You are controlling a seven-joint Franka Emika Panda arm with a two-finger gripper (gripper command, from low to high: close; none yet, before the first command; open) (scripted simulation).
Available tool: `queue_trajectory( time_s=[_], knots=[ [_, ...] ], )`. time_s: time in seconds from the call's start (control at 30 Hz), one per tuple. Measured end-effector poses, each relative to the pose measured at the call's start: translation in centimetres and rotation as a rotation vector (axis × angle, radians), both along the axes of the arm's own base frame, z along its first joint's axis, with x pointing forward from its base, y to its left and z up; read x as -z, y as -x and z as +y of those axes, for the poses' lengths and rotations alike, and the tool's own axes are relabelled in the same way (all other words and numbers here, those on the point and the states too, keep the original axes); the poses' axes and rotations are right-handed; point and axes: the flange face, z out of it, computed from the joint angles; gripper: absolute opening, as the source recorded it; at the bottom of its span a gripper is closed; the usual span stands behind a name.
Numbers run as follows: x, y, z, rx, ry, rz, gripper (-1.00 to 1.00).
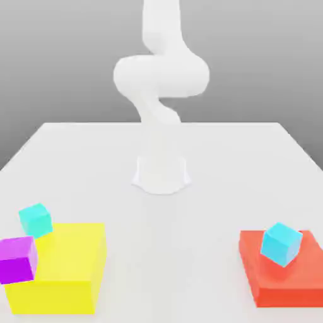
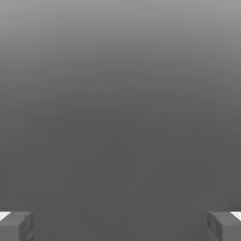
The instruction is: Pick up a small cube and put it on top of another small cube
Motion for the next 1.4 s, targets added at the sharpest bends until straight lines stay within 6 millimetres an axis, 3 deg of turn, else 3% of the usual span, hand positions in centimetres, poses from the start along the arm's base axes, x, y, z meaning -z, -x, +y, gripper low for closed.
queue_trajectory(
  time_s=[0.3, 0.47, 0.6, 0.83, 1.07, 1.2, 1.23, 1.4],
  knots=[
    [10.2, -9.5, -8.1, 0.181, -0.090, 0.200, 0.00],
    [17.2, -12.9, -13.2, 0.289, -0.139, 0.305, 0.00],
    [23.3, -14.3, -17.9, 0.386, -0.177, 0.387, 0.00],
    [34.9, -14.7, -25.0, 0.541, -0.236, 0.531, 0.00],
    [47.3, -11.7, -31.5, 0.702, -0.290, 0.674, 0.00],
    [53.9, -10.9, -32.5, 0.729, -0.298, 0.699, 0.00],
    [55.2, -10.9, -32.6, 0.730, -0.298, 0.699, -1.00],
    [55.2, -10.9, -32.6, 0.729, -0.299, 0.699, -1.00]
  ],
)
